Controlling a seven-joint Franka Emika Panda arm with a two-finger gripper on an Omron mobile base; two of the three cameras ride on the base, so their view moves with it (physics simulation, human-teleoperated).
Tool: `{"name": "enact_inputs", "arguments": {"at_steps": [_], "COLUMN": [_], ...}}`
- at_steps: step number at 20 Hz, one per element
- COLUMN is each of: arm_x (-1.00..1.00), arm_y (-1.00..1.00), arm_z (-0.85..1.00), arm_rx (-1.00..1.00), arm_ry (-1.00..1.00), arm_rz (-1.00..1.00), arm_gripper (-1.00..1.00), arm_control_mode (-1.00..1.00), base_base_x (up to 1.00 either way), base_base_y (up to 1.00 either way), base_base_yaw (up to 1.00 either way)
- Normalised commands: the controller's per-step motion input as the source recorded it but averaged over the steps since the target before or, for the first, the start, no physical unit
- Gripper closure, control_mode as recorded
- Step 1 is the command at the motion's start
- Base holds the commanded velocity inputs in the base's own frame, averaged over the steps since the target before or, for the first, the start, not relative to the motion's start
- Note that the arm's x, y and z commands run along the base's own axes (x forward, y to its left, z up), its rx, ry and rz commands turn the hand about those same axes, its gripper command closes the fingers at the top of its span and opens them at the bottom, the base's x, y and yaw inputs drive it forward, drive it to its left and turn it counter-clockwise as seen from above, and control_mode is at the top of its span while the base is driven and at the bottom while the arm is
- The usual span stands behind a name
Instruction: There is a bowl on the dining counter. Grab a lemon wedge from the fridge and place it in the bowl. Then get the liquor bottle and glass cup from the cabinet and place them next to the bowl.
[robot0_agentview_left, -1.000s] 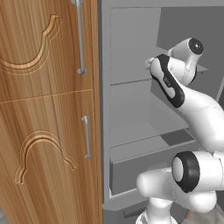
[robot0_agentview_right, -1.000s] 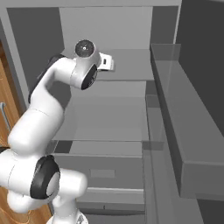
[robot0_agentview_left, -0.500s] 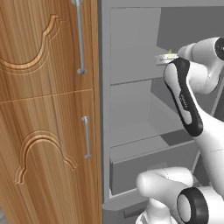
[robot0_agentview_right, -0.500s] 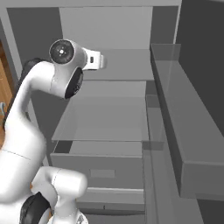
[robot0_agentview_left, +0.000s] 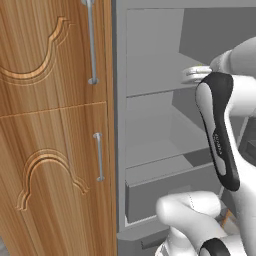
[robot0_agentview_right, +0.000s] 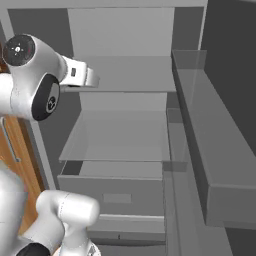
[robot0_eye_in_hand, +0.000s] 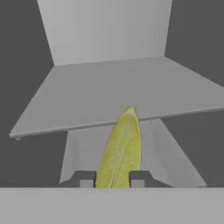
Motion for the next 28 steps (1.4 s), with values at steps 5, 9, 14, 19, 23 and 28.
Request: {"name": "enact_inputs", "arguments": {"at_steps": [5, 9, 14, 19, 23, 28], "arm_x": [-1.0, -0.95, -0.49, -0.04, -0.02, 0.0], "arm_y": [0.3, 0.37, 0.25, 0.02, 0.02, 0.0], "arm_z": [-0.07, -0.16, -0.15, -0.01, 0.0, 0.0], "arm_rx": [0.0, 0.0, 0.0, 0.0, -0.01, 0.0], "arm_ry": [0.21, 0.17, 0.16, 0.07, 0.01, 0.0], "arm_rz": [-0.02, -0.02, 0.0, -0.01, 0.0, 0.0], "arm_gripper": [1.0, 1.0, 1.0, 1.0, 1.0, 1.0], "arm_control_mode": [-1.0, -1.0, -1.0, -1.0, 1.0, 1.0], "base_base_x": [0.0, 0.0, 0.0, 0.0, -0.28, -0.99], "base_base_y": [0.0, 0.0, 0.0, 0.0, 0.03, 0.27], "base_base_yaw": [0.0, 0.0, 0.0, 0.0, 0.0, 0.0]}}
